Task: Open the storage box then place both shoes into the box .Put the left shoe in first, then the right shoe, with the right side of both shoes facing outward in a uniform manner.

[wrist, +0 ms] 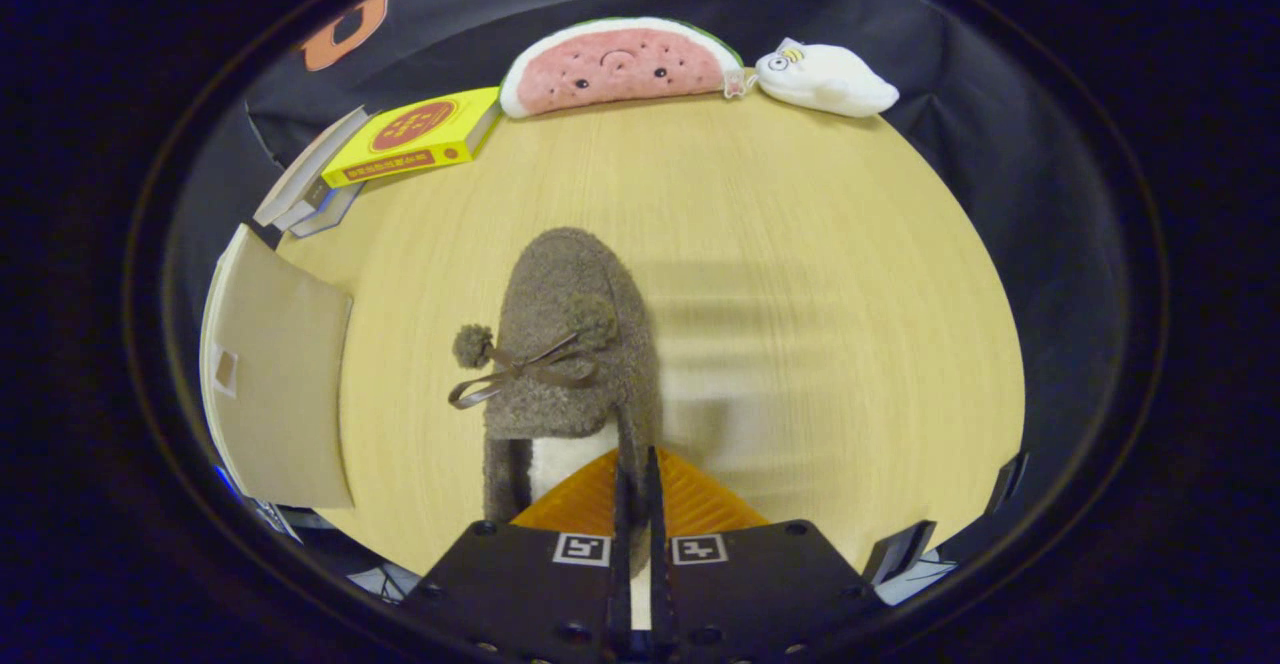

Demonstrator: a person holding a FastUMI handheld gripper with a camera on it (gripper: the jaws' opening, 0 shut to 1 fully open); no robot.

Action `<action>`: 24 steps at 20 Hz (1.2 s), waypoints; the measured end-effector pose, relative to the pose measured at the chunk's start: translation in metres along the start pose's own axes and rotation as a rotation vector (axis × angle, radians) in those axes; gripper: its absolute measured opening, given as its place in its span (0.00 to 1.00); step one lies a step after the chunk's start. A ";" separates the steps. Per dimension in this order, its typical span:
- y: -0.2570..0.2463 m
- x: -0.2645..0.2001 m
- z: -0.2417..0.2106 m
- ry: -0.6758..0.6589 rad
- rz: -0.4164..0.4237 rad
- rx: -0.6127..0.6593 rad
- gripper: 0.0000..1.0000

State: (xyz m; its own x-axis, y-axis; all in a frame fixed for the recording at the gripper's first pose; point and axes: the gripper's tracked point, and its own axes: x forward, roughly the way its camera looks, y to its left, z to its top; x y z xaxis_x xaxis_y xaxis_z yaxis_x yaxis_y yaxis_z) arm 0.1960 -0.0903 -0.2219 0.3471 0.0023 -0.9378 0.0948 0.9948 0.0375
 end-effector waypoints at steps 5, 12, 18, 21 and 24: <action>0.003 -0.009 -0.005 0.003 0.042 0.076 0.00; 0.050 -0.097 -0.001 -0.074 0.170 0.135 0.00; 0.129 -0.178 0.006 -0.155 0.247 0.115 0.00; 0.172 -0.202 0.009 -0.189 0.271 0.082 0.00; 0.219 -0.207 0.009 -0.189 0.290 0.054 0.00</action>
State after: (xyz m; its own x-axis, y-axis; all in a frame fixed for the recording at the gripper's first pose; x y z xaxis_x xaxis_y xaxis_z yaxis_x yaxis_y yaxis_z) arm 0.1534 0.1261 -0.0159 0.5326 0.2606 -0.8052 0.0139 0.9486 0.3162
